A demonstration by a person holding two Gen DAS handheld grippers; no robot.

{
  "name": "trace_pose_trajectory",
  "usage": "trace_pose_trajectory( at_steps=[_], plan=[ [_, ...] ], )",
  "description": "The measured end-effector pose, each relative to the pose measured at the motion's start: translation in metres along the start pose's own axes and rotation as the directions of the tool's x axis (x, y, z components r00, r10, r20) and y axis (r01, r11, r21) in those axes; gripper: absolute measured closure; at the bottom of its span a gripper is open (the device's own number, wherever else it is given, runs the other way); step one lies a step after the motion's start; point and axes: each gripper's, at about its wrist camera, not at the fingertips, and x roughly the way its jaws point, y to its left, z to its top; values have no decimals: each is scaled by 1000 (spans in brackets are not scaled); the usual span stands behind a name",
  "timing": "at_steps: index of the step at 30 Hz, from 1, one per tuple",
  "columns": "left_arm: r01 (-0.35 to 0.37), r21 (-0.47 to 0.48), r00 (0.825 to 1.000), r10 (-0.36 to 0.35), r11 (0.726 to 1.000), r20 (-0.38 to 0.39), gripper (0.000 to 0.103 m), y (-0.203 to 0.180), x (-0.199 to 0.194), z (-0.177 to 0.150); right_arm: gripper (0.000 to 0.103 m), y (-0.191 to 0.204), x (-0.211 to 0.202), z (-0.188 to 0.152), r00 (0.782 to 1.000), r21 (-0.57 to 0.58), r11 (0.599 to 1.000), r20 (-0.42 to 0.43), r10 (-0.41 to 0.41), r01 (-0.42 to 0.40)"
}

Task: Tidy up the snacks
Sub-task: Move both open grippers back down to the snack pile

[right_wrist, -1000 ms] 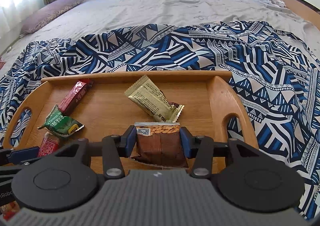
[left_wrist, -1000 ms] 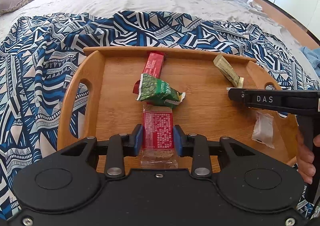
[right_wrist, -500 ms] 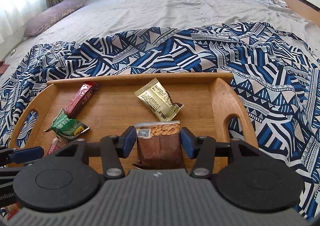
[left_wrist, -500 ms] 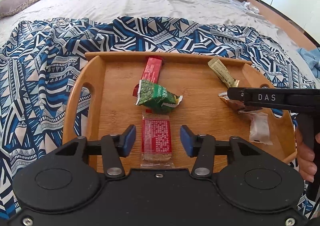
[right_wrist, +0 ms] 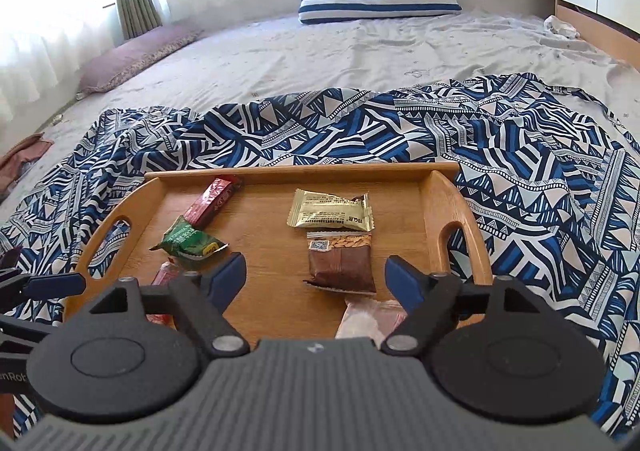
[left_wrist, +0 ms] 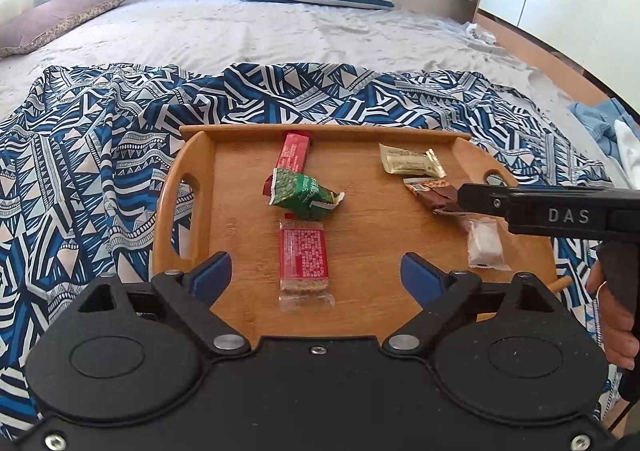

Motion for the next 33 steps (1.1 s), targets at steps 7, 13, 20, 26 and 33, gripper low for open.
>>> trace_pose_trajectory(
  at_steps=[7,13,20,26,33],
  plan=[
    [21,0,995,-21,1000,93,4,8,-34,-18,4,-2,-41,-31,997,-8,1000,78,-6,7],
    [4,30,990,-8,1000,140,3,16,-55,-33,0,-11,-68,-59,992,-19,999,125,-30,32],
    [5,43,991,-11,999,132,2,21,-66,-59,0,-15,-86,-87,983,-47,992,145,-112,120],
    [-16,61,993,9,998,116,2,19,-67,-84,0,-6,-99,-118,972,-61,984,173,-156,169],
    [-68,57,995,63,996,80,18,19,-61,-111,0,11,-110,-153,950,-58,966,207,-234,250]
  ],
)
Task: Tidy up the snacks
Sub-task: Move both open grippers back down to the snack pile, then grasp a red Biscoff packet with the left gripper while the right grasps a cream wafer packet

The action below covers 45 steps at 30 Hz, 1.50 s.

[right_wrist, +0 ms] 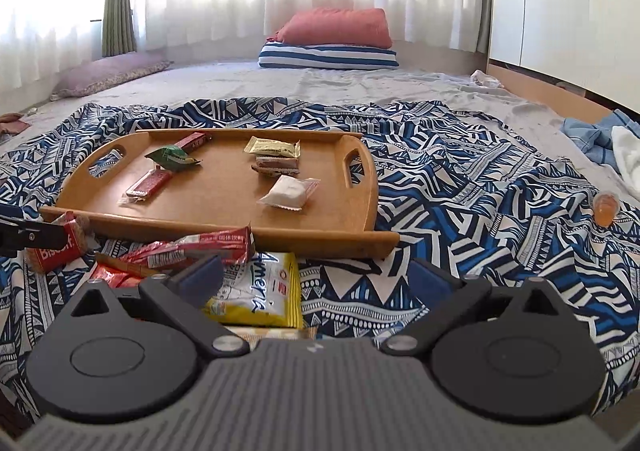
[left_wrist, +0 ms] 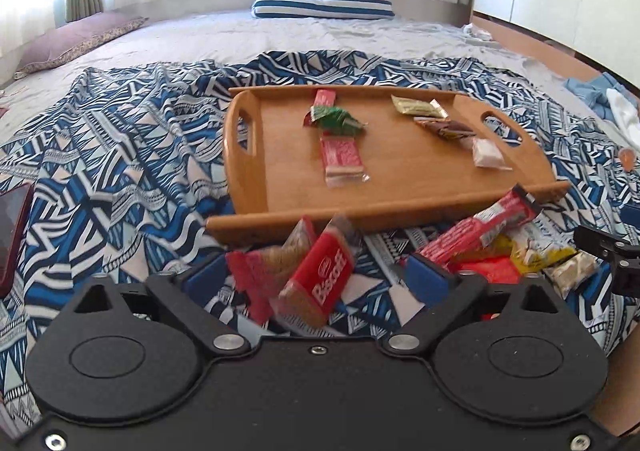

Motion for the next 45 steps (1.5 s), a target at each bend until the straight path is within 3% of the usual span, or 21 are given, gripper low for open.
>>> trace_pose_trajectory(
  at_steps=[4,7,10,11,15,20,22,32,34,35,45],
  plan=[
    [-15,28,1000,15,999,-5,52,-6,-7,-11,0,5,-5,-13,999,-7,999,-2,-43,43],
    [-16,63,1000,16,998,-3,62,-12,-11,-14,0,7,-5,-20,998,2,998,-21,-56,56],
    [20,91,999,-18,996,-32,66,-18,-10,-13,3,7,-4,-24,998,26,1000,-64,-11,13],
    [49,95,998,-44,994,-55,67,-20,-8,-13,8,7,-5,-24,997,38,999,-71,10,-7],
    [120,72,989,-112,990,-101,67,-25,-6,-12,9,14,-4,-24,997,6,1000,-78,20,-20],
    [39,98,999,-36,994,-28,67,-30,-16,-8,9,25,-2,-25,997,-81,997,-72,-12,6],
    [9,107,1000,-9,994,4,63,-31,-17,-6,9,30,-1,-26,998,-107,994,-68,-14,6],
    [-2,98,999,7,995,-47,61,-37,15,-8,9,48,5,-26,998,-141,990,-66,-7,-2],
    [1,99,998,5,995,-63,71,-41,20,-10,9,49,6,-26,998,-132,991,-67,-6,-3],
    [9,96,998,-2,995,-67,71,-42,20,-11,9,49,7,-26,998,-124,992,-69,-7,-2],
    [-10,130,998,17,991,-52,69,-50,18,-15,10,44,2,-33,997,-70,996,-47,-59,56]
  ],
)
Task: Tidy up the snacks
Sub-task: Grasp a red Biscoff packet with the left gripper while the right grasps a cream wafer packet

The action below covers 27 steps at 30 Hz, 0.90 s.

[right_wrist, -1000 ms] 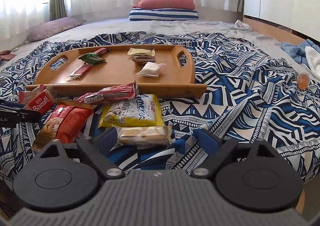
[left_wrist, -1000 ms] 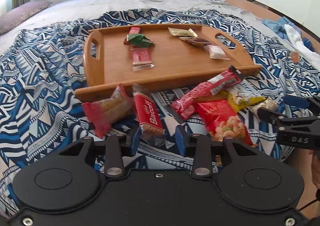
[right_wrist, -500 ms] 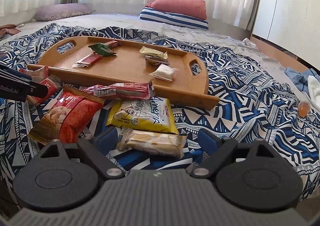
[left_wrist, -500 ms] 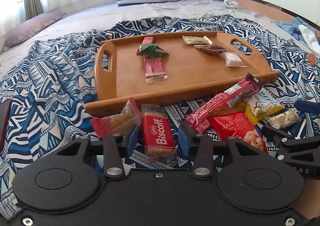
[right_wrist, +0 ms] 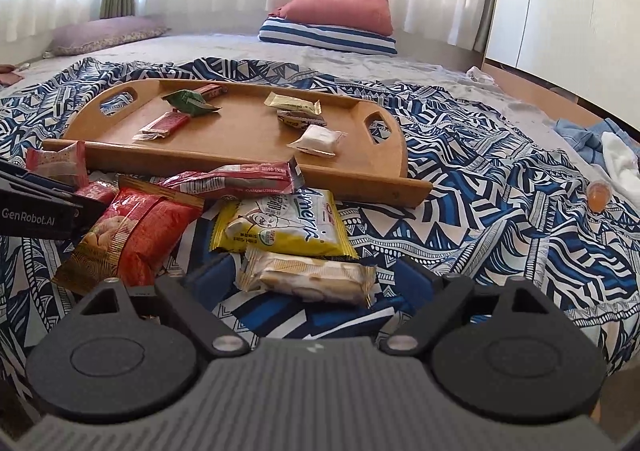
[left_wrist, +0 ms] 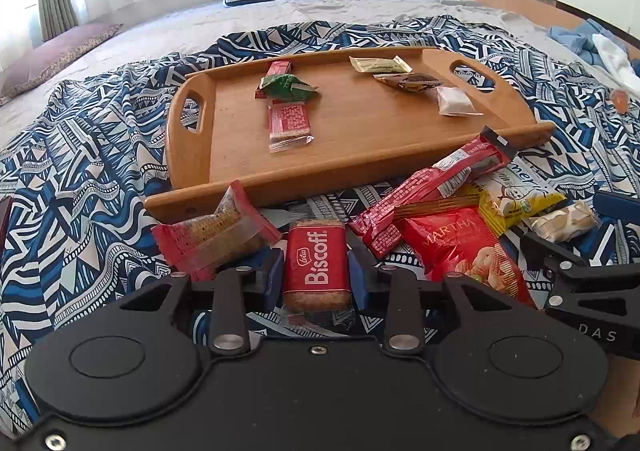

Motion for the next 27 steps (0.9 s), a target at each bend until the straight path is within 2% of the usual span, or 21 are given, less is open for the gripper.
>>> trace_pose_trajectory(
  at_steps=[3,6,9,12,14,23,27],
  plan=[
    [-15,-2,1000,15,1000,0,67,-1,1,0,10,-1,-1,-1,1000,21,1000,-3,-13,13],
    [-10,-19,1000,10,1000,-6,67,1,3,1,15,-5,0,-1,1000,66,998,-20,-3,4],
    [2,-38,1000,-2,999,-13,71,4,2,3,23,-5,0,0,1000,83,997,-28,7,-4],
    [-2,-60,1000,1,998,-11,72,5,-4,4,37,-3,-2,2,1000,70,998,-29,8,-6],
    [-1,-57,1000,1,998,-1,72,4,-8,6,43,-2,-2,4,999,61,998,-34,7,-5],
    [-9,-63,997,14,998,72,72,6,-33,25,46,-11,-10,15,999,59,998,-39,-14,16],
    [-26,-62,995,32,998,97,72,13,-38,39,46,-26,-13,28,998,51,997,-8,-59,60]
  ],
)
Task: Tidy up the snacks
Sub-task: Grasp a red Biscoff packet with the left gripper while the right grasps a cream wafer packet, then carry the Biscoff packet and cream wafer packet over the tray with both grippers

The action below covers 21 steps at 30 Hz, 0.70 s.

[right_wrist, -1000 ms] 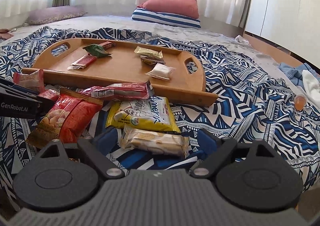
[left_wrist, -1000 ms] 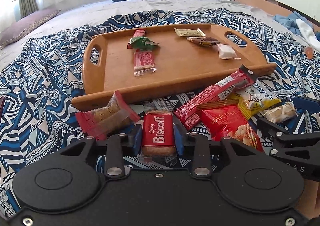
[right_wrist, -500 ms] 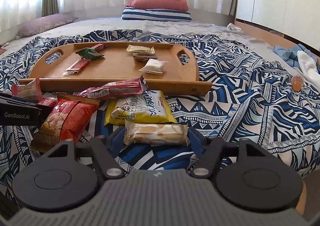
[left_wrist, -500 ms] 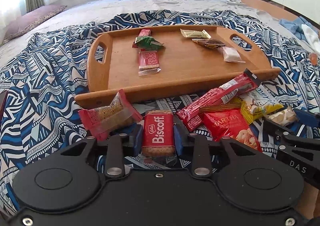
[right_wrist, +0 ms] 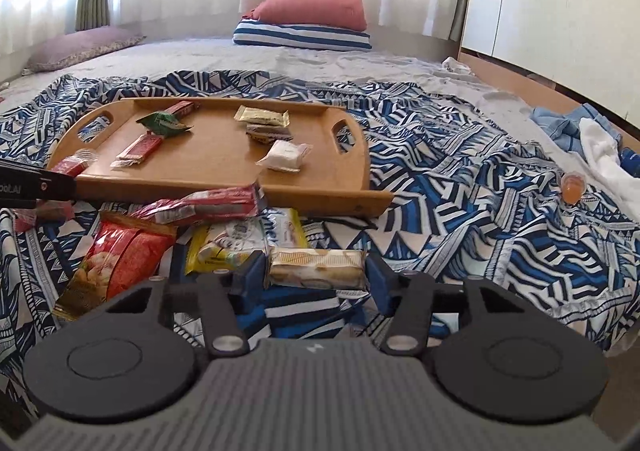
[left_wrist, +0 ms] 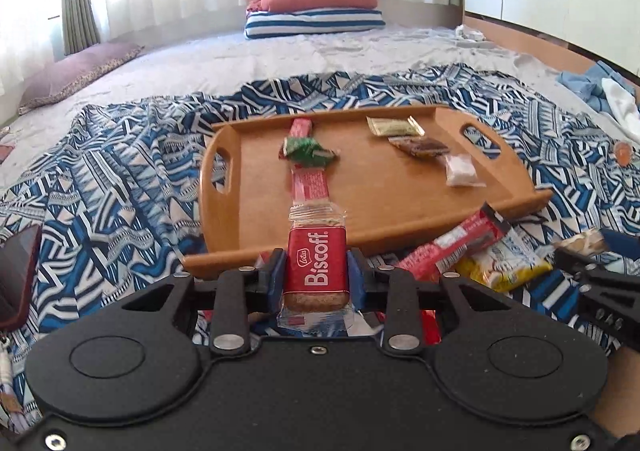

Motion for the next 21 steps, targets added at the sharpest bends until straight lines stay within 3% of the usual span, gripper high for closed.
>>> trace_pose_trajectory(
  at_steps=[5,12,17,21],
  plan=[
    [-8,-22,1000,8,1000,-2,72,13,9,20,46,-21,4,23,998,4,999,49,-35,35],
    [-10,-86,998,5,996,-57,72,31,38,39,46,-30,22,49,998,-1,1000,57,-5,5],
    [26,-116,986,-44,993,-158,72,38,67,48,46,-20,48,61,995,-47,994,-13,100,-101],
    [61,-112,969,-85,992,-232,72,38,83,52,46,-17,77,79,974,-29,981,-124,188,-193]
  ],
)
